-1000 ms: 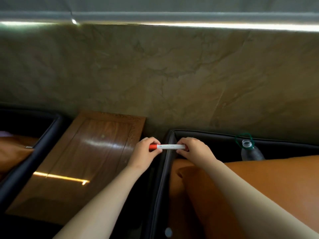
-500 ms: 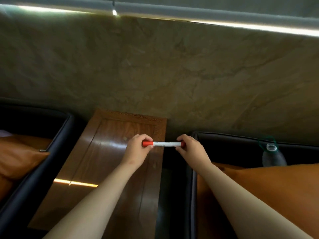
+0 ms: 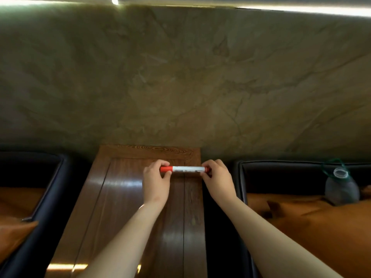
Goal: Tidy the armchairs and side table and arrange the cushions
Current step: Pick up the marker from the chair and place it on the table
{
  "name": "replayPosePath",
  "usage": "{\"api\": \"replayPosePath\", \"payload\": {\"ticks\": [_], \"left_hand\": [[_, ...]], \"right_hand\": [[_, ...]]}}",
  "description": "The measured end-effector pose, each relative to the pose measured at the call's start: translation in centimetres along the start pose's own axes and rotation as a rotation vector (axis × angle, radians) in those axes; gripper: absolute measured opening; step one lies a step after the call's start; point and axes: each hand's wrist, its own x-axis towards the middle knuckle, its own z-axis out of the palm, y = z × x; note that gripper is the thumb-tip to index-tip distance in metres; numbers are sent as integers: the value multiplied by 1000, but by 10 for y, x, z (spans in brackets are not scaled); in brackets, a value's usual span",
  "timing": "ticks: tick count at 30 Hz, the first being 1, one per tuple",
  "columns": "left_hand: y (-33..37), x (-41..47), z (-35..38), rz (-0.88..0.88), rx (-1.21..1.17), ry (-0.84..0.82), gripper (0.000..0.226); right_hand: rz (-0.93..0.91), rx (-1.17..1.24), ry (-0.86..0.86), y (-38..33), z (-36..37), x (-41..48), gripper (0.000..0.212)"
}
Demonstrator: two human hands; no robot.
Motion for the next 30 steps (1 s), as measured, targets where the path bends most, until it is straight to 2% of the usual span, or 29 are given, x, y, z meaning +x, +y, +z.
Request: {"api": "replayPosePath", "payload": {"ticks": [9, 14, 18, 23, 30], "left_hand": [[9, 46, 29, -92, -146, 88, 34], [3, 62, 40, -96, -61, 121, 37], [-1, 64, 46, -102, 7, 113, 35], [5, 65, 50, -153, -91, 153, 40], [15, 58, 52, -156, -47, 110, 47]], "right_hand": [[181, 230, 104, -7, 17, 50, 21], [293, 356, 140, -8, 32, 69, 19], [263, 366, 100, -4, 37, 67, 38], [251, 483, 96, -5, 38, 67, 52], [169, 332, -68, -3, 32, 59, 64]]}}
